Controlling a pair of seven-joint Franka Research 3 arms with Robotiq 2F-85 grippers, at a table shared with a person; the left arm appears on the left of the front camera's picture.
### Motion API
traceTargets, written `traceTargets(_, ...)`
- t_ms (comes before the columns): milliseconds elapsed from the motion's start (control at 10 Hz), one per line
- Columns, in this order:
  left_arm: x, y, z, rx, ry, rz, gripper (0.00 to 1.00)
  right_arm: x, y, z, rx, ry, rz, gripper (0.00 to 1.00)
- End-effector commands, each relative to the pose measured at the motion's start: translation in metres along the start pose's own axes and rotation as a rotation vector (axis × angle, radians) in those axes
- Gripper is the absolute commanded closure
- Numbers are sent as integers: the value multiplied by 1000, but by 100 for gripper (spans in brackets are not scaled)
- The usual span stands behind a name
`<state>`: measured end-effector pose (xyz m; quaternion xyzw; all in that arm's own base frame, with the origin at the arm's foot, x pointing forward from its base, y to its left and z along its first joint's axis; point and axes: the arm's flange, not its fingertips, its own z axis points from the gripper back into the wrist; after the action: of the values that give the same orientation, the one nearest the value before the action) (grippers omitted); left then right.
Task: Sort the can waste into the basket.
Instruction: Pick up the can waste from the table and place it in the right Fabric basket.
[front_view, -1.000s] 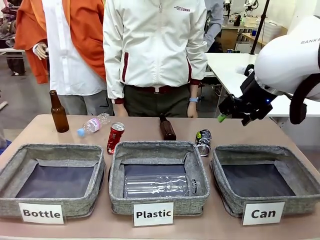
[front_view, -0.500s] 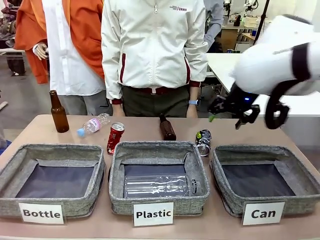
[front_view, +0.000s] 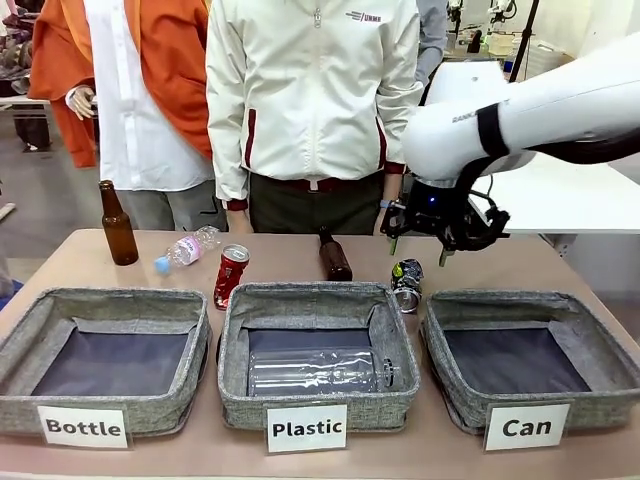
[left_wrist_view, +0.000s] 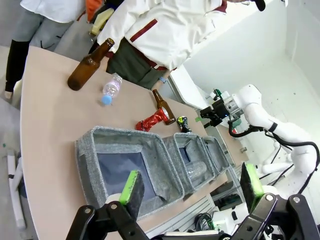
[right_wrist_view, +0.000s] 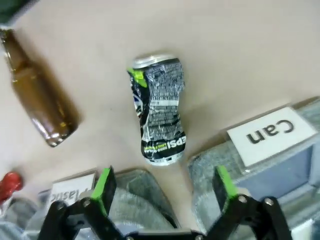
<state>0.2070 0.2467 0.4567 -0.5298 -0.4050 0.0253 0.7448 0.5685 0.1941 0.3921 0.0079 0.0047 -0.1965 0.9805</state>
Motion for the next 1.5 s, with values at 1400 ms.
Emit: traceTargets(1400,0,-1,1,-17,-12,-22,0,74,-92,-36,371,56,-53,0)
